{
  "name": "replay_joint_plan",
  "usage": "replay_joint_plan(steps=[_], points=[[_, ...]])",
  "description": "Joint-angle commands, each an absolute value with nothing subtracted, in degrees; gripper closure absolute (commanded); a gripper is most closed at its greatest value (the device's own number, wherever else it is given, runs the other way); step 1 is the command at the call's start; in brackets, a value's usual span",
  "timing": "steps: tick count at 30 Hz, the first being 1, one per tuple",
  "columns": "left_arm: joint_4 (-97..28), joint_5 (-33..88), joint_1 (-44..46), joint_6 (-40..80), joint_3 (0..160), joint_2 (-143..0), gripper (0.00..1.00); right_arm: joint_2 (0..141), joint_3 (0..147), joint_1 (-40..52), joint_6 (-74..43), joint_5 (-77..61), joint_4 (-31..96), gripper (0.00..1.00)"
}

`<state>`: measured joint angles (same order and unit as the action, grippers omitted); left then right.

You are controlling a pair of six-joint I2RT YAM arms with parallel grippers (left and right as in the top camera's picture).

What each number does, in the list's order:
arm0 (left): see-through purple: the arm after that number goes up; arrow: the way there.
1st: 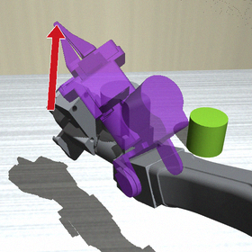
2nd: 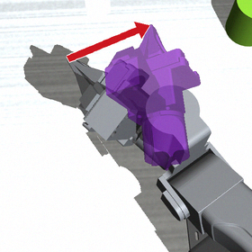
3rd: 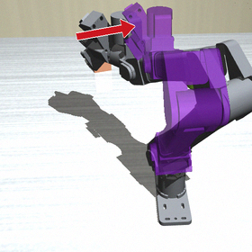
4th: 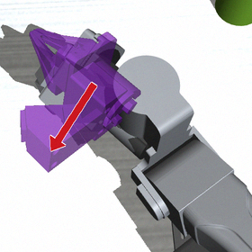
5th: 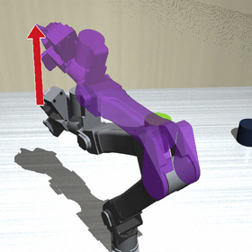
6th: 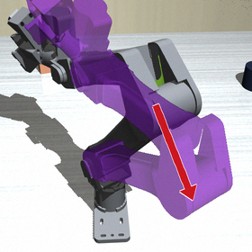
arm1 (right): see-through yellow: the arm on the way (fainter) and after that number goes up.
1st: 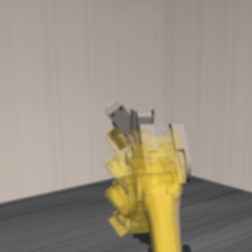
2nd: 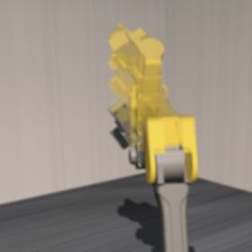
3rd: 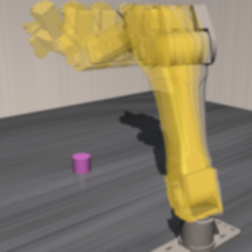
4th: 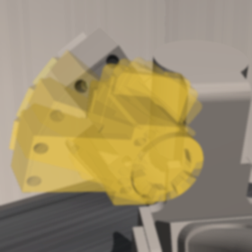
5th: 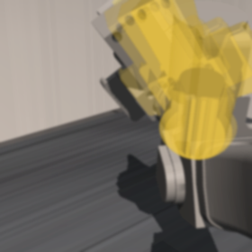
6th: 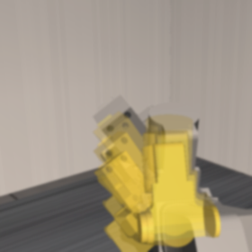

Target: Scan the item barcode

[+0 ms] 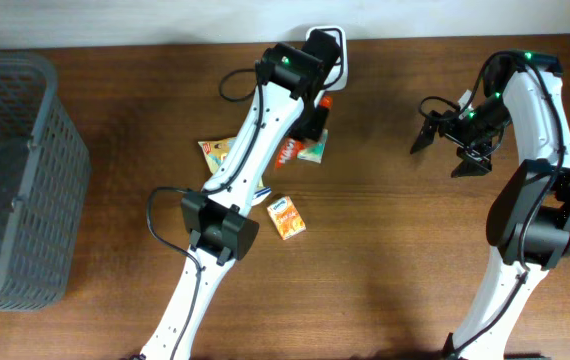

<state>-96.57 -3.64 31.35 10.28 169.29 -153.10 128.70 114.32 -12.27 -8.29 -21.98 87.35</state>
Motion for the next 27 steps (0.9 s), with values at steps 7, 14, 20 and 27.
replay_joint_plan(steps=[7,14,20,27], points=[[-96.7,-36.6,35.3,21.9,169.5,-151.9,1.00,128.5,115.4,-12.1,-7.7,-21.8,87.4,0.02],[-96.7,-37.4,35.9,21.9,168.8,-151.9,1.00,128.5,115.4,-12.1,-7.7,-21.8,87.4,0.02],[-96.1,-37.0,36.1,30.2,156.2,-151.9,0.93,128.5,115.4,-12.1,-7.7,-21.8,87.4,0.01],[-93.4,-25.6,42.8,30.3,149.4,-151.9,0.55,128.5,115.4,-12.1,-7.7,-21.8,87.4,0.02]])
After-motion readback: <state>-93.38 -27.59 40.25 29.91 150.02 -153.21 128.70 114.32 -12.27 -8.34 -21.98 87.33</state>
